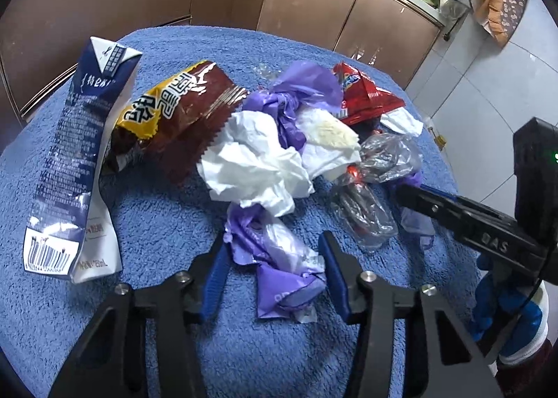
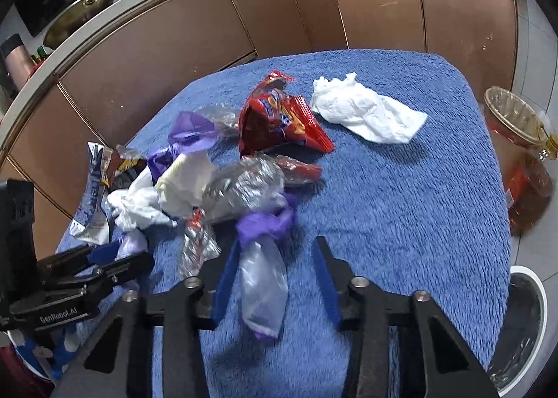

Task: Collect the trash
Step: 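Lower the left gripper onto the purple wrapper while the right gripper grasps a clear plastic wrapper, then lift the purple wrapper with the left gripper while the right gripper carries the plastic wrapper to the bin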

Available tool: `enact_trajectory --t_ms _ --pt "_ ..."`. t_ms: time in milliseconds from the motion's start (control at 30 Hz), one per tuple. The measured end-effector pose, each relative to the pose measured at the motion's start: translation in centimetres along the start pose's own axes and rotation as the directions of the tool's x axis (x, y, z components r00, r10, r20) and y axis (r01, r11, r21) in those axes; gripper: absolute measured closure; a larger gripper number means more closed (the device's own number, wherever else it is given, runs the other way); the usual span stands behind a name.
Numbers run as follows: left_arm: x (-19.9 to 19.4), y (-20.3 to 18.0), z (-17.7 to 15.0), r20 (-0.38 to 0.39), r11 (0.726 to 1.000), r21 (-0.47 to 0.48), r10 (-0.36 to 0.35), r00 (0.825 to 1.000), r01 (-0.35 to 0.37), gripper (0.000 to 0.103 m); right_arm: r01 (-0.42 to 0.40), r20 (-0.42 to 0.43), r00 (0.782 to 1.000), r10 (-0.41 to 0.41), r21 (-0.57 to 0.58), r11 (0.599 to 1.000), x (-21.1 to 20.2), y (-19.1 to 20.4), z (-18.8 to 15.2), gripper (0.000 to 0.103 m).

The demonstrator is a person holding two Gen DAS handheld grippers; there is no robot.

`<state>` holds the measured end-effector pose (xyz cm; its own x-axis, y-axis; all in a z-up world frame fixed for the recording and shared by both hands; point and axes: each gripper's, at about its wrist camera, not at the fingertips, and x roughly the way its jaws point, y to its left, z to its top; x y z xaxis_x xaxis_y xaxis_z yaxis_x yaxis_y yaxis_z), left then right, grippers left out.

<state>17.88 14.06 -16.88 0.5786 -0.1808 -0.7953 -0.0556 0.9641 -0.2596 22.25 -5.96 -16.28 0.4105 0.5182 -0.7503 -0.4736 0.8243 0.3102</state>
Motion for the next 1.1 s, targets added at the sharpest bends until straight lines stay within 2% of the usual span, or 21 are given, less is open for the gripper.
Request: enact_trajectory --t_ms 67,167,367,567,833,1100 --pt "-0.3 -0.1 -0.1 -0.003 1.0 -0.006 -0.007 1.0 0.007 0.06 -0.01 -0.012 1.0 0.01 -0.012 1.0 0.5 0.2 0.3 0.082" --pt "-1.0 0.2 -0.8 -0.009 0.999 -0.008 -0.035 0.999 0.034 0.066 -0.008 -0.025 1.0 0.007 -0.043 0.999 0.6 1.1 0.1 0.086" --pt "-3.0 0.0 -1.7 0.005 0.997 0.0 -0.076 0.997 0.076 0.068 0.057 0.001 0.998 -0.057 -0.092 0.994 -2.2 2.5 -1.0 0.087" --pt "-6.3 -0.5 -3.0 0.045 0.995 0.031 -0.097 0.994 0.096 0.068 0.108 0.044 0.994 -0.104 -0.08 0.991 -6.3 2.7 -2.6 0.087" --pt "-11.7 -1.5 -5.3 0.109 0.993 0.081 -0.1 0.989 0.091 0.068 0.107 0.11 0.989 -0.1 -0.058 0.993 -10.8 4.3 -5.4 0.087" --pt "-14.6 -5.4 -5.5 0.145 0.979 0.181 -0.118 0.982 0.091 0.068 0.095 0.201 0.975 -0.092 -0.004 0.995 -15.8 4.1 -7.7 0.087"
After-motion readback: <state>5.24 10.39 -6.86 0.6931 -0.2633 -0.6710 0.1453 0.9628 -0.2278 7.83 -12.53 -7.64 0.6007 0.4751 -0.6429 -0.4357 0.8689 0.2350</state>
